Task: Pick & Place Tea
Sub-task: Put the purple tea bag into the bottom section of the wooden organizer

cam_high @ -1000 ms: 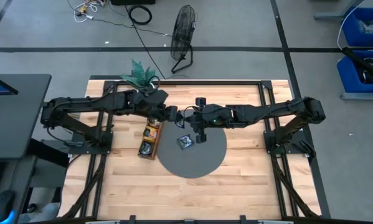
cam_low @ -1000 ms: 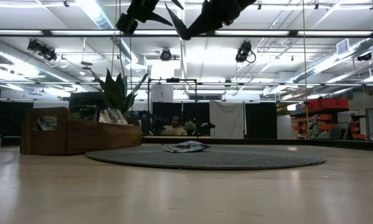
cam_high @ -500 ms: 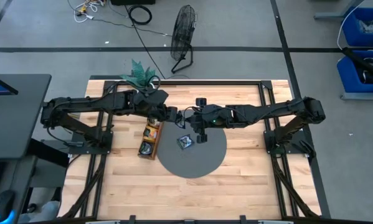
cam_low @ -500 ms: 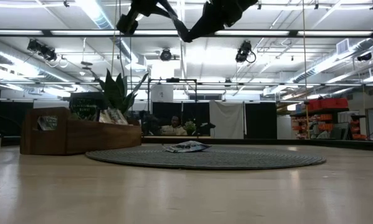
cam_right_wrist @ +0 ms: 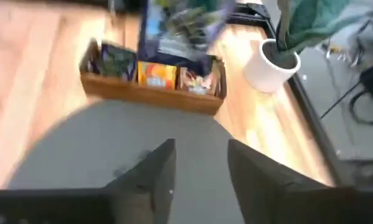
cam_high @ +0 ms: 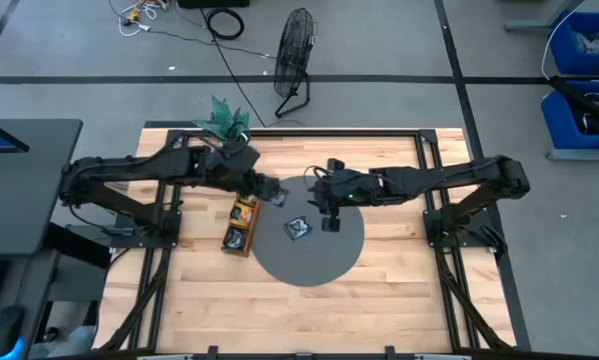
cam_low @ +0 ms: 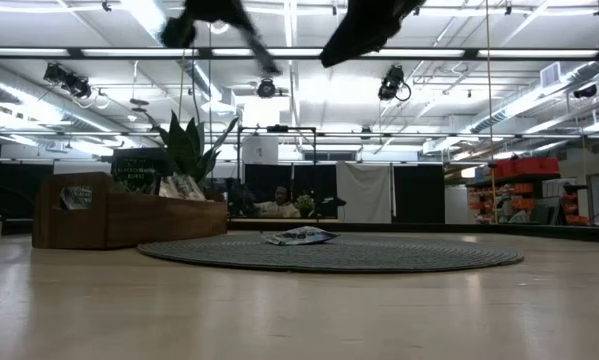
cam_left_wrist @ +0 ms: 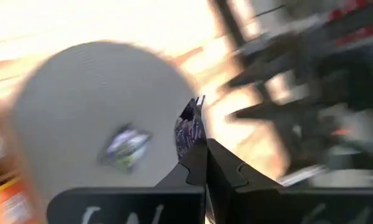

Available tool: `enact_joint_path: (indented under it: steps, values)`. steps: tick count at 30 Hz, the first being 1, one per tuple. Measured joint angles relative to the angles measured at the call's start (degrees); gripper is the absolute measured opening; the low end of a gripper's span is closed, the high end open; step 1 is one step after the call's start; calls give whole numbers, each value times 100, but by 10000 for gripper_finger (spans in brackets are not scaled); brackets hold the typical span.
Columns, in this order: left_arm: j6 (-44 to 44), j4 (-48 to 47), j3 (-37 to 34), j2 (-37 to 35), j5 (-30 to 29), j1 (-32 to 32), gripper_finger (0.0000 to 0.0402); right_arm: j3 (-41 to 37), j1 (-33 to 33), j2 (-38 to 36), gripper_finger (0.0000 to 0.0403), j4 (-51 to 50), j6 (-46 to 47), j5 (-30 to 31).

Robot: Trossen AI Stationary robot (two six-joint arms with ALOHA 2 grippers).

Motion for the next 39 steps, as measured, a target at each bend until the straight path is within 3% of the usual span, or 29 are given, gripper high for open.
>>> enact_joint_path:
  steps: [7,19,24,39]
  values:
    - [-429,-1478,-15,-240,-986,-751,1,-2,20,-254,201,-650,1034,49]
    - [-2254,-3281,-13,-225,-2394,-2242,1,-9,79,-260,194,-422,1357,59]
    - [-2925,-4026,-13,-94,-2590,-2622,1,-9,95,-260,192,-381,1384,61]
    - [-3348,-4036,-13,868,-2667,-3009,1,-9,181,-262,191,-284,1423,56]
